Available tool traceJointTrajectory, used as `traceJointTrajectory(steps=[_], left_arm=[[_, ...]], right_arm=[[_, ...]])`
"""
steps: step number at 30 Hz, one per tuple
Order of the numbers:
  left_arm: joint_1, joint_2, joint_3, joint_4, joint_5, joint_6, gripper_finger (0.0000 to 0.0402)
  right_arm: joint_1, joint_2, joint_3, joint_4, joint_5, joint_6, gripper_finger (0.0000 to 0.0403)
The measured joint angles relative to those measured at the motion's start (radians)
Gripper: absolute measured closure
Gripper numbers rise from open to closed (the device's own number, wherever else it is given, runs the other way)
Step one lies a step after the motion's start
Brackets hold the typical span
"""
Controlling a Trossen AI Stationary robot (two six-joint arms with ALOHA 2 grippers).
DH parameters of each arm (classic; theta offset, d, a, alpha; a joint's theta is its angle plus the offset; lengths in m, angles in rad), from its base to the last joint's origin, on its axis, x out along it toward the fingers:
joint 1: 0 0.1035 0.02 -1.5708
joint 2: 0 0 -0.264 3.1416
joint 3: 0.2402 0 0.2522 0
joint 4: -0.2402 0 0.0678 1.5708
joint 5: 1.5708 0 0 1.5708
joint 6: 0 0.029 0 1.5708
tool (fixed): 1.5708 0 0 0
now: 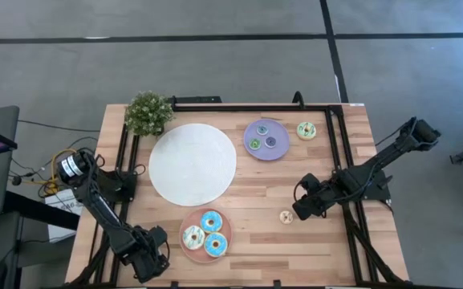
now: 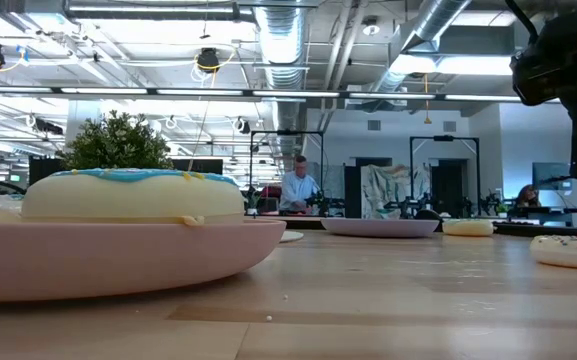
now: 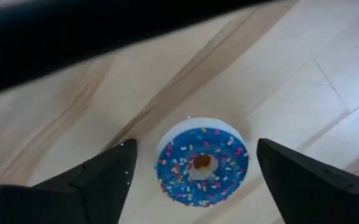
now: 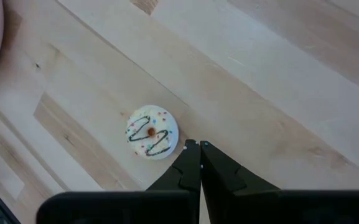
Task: Pick & Place donuts
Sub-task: Put the small dark blue donut on the purple plate
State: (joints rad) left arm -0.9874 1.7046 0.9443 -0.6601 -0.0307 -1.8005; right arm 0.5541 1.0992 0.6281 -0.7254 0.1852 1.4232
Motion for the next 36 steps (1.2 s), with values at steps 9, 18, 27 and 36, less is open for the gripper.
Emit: traceJointTrajectory(steps=[9,18,27,36], left_arm=[[0.000,0.000,0.000,0.001,0.012,0.000,0.0066],[0.000,0.000,0.000,-0.003,0.029,0.015,0.0124],[0.000,0.000,0.000,-0.003,0.043,0.024,0.0164],[0.033,0.000,0.001,-0.005,0.059,0.009,0.0179]], right_arm=[[0.000,0.000,0.000,-0.001,0.000,-0.001,0.0402],[0.000,0.000,0.000,0.000,0.000,0.014,0.0402],[0.000,0.000,0.000,0.004,0.000,0.018,0.0402],[0.000,0.000,0.000,0.009,0.000,0.011,0.0402]])
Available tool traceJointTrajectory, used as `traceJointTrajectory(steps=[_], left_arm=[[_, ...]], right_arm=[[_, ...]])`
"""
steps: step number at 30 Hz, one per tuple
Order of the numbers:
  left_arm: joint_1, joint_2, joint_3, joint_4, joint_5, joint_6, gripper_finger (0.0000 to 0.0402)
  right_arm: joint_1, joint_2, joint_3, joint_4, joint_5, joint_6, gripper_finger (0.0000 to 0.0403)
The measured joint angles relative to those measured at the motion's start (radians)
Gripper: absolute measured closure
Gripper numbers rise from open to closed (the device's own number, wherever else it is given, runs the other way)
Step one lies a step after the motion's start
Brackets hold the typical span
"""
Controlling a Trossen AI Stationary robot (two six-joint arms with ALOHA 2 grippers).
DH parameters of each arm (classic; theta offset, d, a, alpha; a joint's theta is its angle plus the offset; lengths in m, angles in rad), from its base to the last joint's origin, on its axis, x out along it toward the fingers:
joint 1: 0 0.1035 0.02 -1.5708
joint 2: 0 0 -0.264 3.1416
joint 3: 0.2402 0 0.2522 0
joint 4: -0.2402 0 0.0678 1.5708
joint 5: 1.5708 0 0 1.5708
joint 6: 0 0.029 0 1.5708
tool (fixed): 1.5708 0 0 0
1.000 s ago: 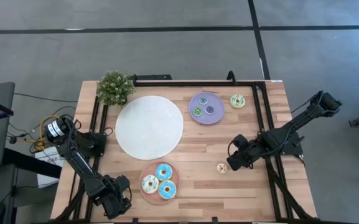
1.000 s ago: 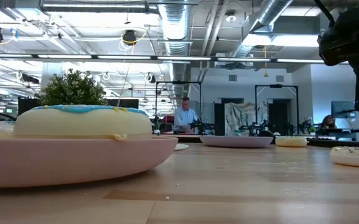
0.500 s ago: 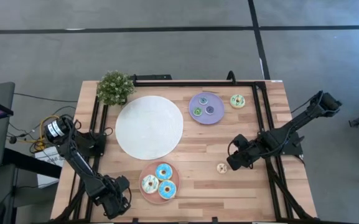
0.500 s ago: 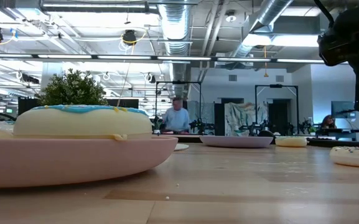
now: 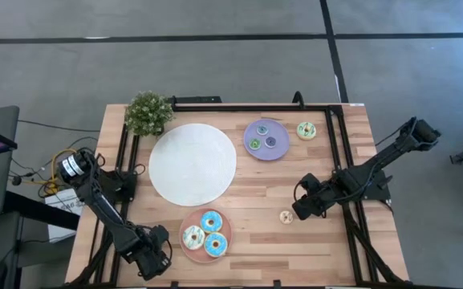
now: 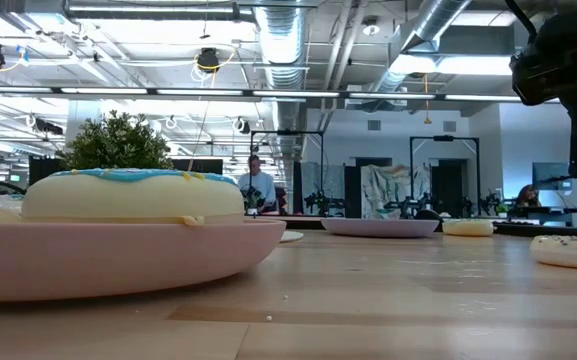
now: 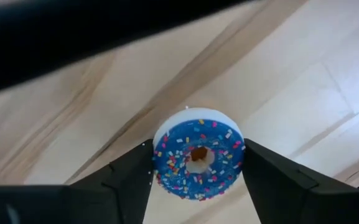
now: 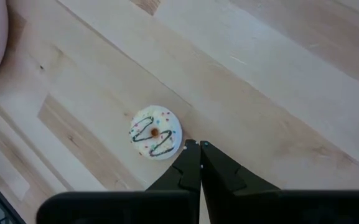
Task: Pick & Place donuts
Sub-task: Put the small dark blue donut on the purple plate
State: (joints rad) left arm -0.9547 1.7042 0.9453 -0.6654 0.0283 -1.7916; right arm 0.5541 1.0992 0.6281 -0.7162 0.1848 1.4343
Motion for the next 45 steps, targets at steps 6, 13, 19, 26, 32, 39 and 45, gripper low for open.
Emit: traceJointTrajectory(steps=[6,13,19,26,32,39,45], left_arm=[[0.064,0.000,0.058,-0.080,0.020,0.057,0.0188],[0.228,-0.001,0.200,-0.290,0.018,0.157,0.0189],[0.413,-0.001,0.353,-0.418,-0.123,0.279,0.0189],[0.633,-0.001,0.482,-0.261,-0.365,0.472,0.0189],[0.794,-0.001,0.508,0.107,-0.377,0.808,0.0189],[0.939,0.113,0.624,0.325,-0.273,1.095,0.0189],[1.043,0.333,0.913,0.218,-0.193,1.227,0.0189]], right_arm=[[0.000,0.000,0.000,0.000,-0.001,-0.091,0.0402],[0.034,0.000,0.000,-0.010,-0.001,-0.252,0.0402],[0.095,0.000,-0.007,-0.073,0.022,-0.344,0.0402],[0.261,-0.126,-0.118,0.030,0.157,-0.310,0.0403],[0.389,-0.300,-0.223,0.116,0.283,-0.240,0.0403],[0.455,-0.420,-0.285,0.126,0.406,-0.164,0.0403],[0.451,-0.439,-0.296,0.122,0.420,-0.124,0.0403]])
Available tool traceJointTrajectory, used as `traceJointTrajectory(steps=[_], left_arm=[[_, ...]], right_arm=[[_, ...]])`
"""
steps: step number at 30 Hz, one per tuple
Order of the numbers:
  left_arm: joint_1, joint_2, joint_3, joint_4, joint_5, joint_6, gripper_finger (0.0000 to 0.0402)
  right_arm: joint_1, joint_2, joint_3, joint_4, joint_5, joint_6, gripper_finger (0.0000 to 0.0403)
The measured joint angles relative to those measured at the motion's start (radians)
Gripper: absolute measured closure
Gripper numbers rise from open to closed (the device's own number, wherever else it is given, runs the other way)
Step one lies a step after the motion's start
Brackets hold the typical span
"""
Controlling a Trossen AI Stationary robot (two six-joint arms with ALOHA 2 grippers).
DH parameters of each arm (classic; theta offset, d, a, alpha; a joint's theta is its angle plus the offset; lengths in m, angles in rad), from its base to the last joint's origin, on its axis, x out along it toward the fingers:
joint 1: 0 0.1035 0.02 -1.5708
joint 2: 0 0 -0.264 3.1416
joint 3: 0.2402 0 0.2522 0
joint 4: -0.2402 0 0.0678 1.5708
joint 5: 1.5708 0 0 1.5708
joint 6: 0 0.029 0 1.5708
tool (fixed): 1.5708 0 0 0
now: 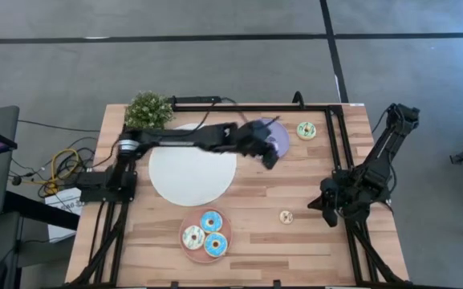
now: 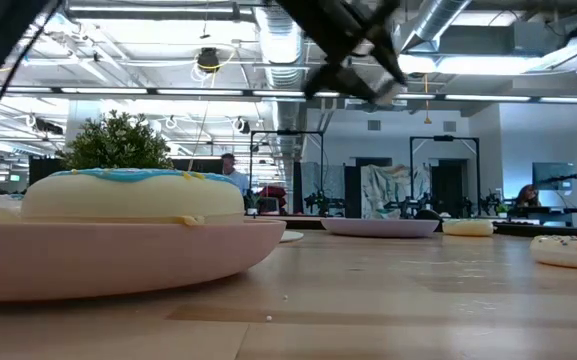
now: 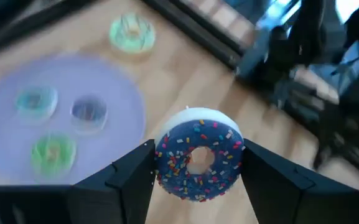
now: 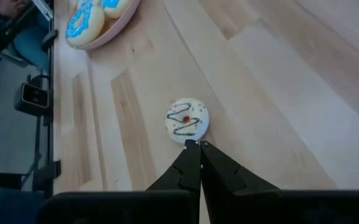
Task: Pick & Place donuts
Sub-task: Put the small dark blue donut on the purple plate
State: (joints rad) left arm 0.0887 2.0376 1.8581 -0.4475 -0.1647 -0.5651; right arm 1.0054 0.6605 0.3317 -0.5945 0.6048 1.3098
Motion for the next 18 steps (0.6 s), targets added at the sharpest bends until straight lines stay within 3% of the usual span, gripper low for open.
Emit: traceJointTrajectory(steps=[5,12,18], left_arm=[[0.082,0.196,0.242,-0.054,0.081,0.084,0.0189],[0.173,0.442,0.481,-0.042,0.174,0.102,0.0189],[0.236,0.541,0.474,0.035,0.208,0.136,0.0189]], right_arm=[[-0.001,0.000,0.000,-0.003,0.014,0.024,0.0403],[-0.043,0.001,0.000,-0.003,0.113,0.129,0.0403],[-0.115,0.000,0.001,0.001,0.133,0.154,0.0403]])
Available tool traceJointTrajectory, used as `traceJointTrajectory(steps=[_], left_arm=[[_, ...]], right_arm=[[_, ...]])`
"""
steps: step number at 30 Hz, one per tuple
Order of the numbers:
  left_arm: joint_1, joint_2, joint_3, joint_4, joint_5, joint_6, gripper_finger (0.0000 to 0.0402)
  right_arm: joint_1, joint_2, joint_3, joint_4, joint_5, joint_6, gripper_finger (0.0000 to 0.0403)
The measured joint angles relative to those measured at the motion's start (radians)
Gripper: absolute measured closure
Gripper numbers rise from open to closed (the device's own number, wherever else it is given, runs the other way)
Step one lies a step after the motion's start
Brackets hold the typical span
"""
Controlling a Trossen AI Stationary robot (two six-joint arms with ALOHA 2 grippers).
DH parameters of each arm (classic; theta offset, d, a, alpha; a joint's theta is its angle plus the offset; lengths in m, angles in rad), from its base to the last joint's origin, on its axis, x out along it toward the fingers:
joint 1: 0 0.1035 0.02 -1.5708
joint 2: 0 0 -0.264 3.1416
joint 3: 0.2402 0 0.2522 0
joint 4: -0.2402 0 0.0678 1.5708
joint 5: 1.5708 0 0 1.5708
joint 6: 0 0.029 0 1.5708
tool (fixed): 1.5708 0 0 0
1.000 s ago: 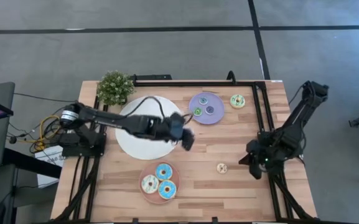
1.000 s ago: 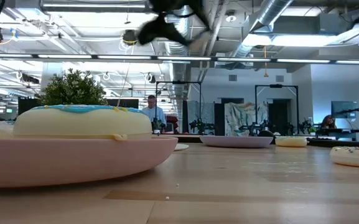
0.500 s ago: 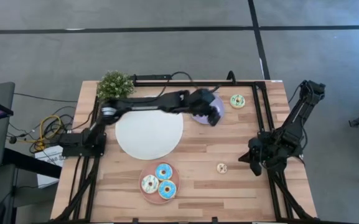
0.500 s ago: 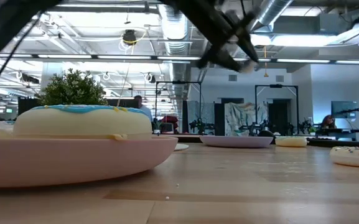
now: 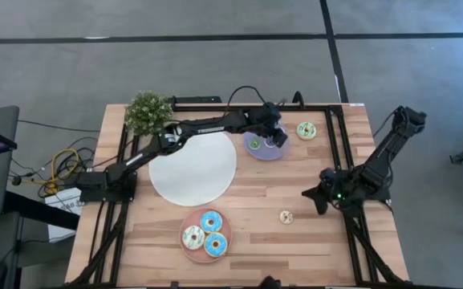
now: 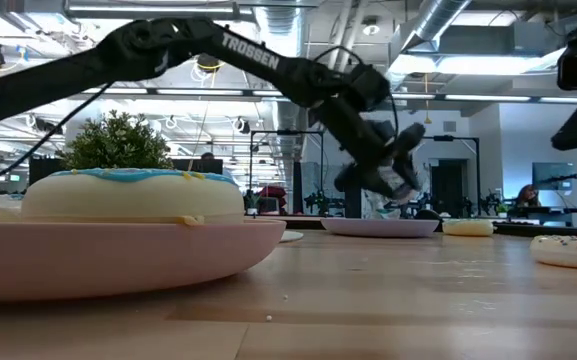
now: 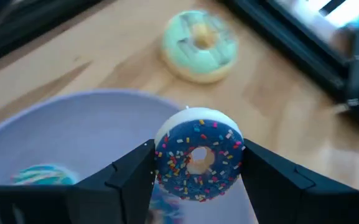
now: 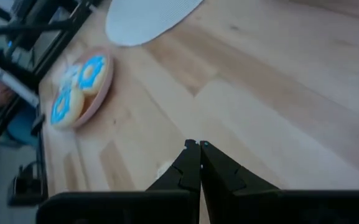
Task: Pick & Place donuts
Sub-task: Put the small dark blue donut on the purple plate
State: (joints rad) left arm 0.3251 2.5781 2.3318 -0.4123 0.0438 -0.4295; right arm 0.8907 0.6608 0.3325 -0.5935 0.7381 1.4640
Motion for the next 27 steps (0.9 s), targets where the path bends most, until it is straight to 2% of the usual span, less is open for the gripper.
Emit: traceJointTrajectory(steps=[8,18,27], left_arm=[[0.051,0.037,0.001,-0.012,-0.085,0.065,0.0189],[0.039,0.048,0.001,0.019,-0.091,0.136,0.0189],[0.035,0.049,0.001,-0.011,-0.082,0.158,0.0182]], right_arm=[[-0.101,0.000,0.000,-0.003,0.000,0.009,0.0403],[-0.191,0.000,0.000,-0.006,-0.002,-0.006,0.0403],[-0.219,0.000,0.000,-0.008,-0.003,-0.007,0.0403]])
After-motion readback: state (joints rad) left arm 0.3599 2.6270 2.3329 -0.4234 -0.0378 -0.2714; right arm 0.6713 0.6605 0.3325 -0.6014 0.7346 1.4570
